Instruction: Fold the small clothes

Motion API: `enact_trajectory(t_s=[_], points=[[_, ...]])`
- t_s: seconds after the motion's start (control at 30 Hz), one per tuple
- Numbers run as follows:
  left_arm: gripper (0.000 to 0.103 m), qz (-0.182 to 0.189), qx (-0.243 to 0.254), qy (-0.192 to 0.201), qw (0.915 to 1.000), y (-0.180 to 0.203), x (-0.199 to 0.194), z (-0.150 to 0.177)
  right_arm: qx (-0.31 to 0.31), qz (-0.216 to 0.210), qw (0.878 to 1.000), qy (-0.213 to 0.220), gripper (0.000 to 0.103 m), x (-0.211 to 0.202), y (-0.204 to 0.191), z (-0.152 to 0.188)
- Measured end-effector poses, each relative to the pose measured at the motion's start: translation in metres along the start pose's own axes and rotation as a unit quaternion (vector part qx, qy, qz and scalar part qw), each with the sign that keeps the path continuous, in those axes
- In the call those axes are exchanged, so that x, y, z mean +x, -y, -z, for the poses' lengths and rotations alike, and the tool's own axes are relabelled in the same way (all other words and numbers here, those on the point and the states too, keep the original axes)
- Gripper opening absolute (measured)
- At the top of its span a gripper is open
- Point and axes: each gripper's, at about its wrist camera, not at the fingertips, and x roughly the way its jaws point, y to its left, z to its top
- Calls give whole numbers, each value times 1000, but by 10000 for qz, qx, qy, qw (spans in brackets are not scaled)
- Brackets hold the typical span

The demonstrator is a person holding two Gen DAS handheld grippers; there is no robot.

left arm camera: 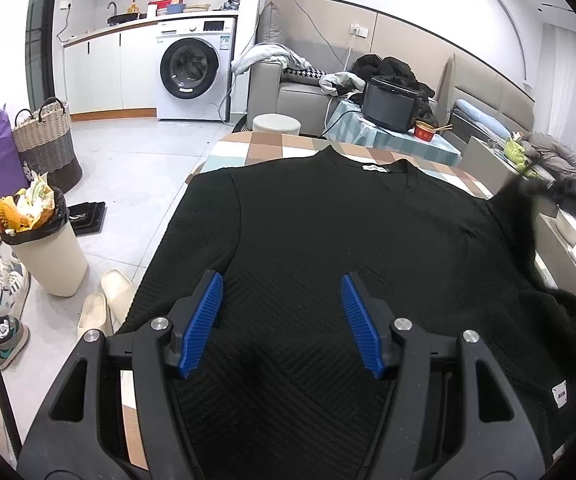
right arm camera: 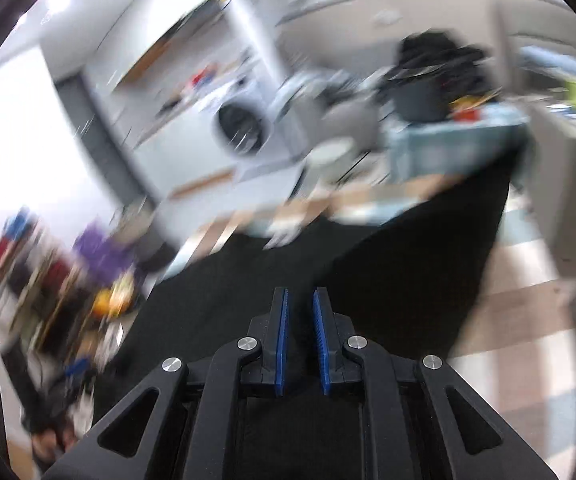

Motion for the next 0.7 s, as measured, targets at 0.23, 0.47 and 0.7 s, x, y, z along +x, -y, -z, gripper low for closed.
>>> enact_trajectory(t_s=[0.23,0.47,0.7], points=[[80,-394,-475,-213,9979,-32,1,7,19,388,9966,-721,41,26,8,30],[80,-695,-1554,-449,9844,-105,11,17,361,1039,9842,-1387,41,49,44,59],[80,-609,-2669,-847,9581,-176,39,31,607,958,9895,-893,43,10,46,61]])
